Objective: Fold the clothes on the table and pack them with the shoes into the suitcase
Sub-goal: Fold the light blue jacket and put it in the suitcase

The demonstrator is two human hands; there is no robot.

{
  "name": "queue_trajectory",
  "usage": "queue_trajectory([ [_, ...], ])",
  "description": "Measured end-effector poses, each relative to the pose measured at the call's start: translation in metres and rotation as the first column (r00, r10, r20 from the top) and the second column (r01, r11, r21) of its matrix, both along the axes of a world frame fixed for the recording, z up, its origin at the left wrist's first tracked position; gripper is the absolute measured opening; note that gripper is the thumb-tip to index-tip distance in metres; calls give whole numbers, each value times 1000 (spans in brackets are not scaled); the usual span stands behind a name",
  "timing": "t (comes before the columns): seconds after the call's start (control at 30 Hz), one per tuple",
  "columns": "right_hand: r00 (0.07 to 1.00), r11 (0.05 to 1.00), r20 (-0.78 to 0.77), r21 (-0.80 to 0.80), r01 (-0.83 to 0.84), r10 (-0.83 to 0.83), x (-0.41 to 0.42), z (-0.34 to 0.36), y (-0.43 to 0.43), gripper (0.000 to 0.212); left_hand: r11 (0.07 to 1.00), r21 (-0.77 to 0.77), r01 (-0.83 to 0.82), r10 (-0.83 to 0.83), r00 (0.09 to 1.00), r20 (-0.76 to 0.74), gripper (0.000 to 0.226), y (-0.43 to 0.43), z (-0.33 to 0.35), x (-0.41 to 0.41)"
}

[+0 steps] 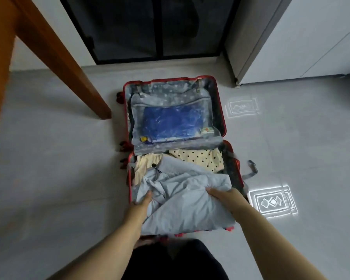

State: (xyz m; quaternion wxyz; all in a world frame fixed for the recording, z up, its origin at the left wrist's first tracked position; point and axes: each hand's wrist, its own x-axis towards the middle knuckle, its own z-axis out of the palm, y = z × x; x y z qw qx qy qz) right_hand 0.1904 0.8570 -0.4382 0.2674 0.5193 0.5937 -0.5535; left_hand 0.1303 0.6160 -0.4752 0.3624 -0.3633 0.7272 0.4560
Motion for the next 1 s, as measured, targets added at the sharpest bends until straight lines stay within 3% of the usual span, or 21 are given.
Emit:
queue_trajectory([
  [0.1,991,991,4,9,-133,133,-54,-89,0,69,995,-40,-86,86,996,-14,67,-8,-81,-38],
  [0.17,981,980,6,24,-195,195,-87,-144,1,64,998,-17,-61,60,997,-52,59,-9,-127,-64],
  [0.23,971,969,7,60,-240,240,-119,-197,3,67,999,1,40,-40,987,-155,45,-4,-163,-90],
  [0.3,968,956,-7,155,-248,252,-146,-246,6,67,978,-51,200,-205,917,-343,51,0,-197,-115],
  [0.37,958,928,7,249,-278,285,-168,-290,7,62,884,-304,354,-465,717,-519,75,4,-223,-130],
  [0.4,950,911,29,275,-308,312,-175,-306,5,58,767,-483,423,-641,532,-553,82,6,-234,-131],
  [0.47,937,888,69,302,-348,344,-180,-328,1,53,441,-760,477,-884,84,-460,83,17,-251,-122],
  [0.5,931,874,79,326,-362,356,-181,-334,-1,52,270,-821,504,-935,-69,-349,84,24,-256,-118],
  [0.53,930,866,83,342,-364,358,-181,-337,-2,54,133,-831,540,-959,-142,-246,88,31,-260,-115],
  [0.6,922,816,73,443,-371,380,-180,-335,-1,65,-52,-739,671,-993,-114,-34,103,38,-274,-115],
  [0.63,890,711,63,577,-402,451,-176,-333,0,70,-100,-693,714,-995,-87,54,112,39,-280,-120],
  [0.67,821,522,45,752,-403,569,-171,-329,1,71,-126,-659,742,-992,-74,107,118,39,-284,-127],
  [0.7,705,300,18,897,-325,709,-165,-325,-1,66,-132,-631,764,-990,-69,123,121,38,-288,-134],
  [0.73,556,138,-2,970,-202,831,-158,-324,-4,60,-134,-612,779,-990,-75,121,122,37,-293,-139],
  [0.77,407,52,17,986,-157,913,-151,-326,-8,56,-136,-605,784,-990,-91,106,121,38,-296,-145],
  [0.8,296,1,68,973,-229,953,-142,-329,-12,60,-132,-603,786,-991,-104,82,117,38,-300,-149],
  [0.83,234,-15,121,912,-410,965,-135,-332,-14,70,-115,-601,791,-993,-105,51,113,39,-302,-152],
  [0.9,199,33,177,662,-749,964,-125,-342,-12,89,-54,-576,816,-998,-61,7,105,39,-309,-156],
  [1.0,155,-25,280,546,-837,947,-136,-360,-4,74,6,-554,833,-999,32,38,98,40,-322,-155],
])
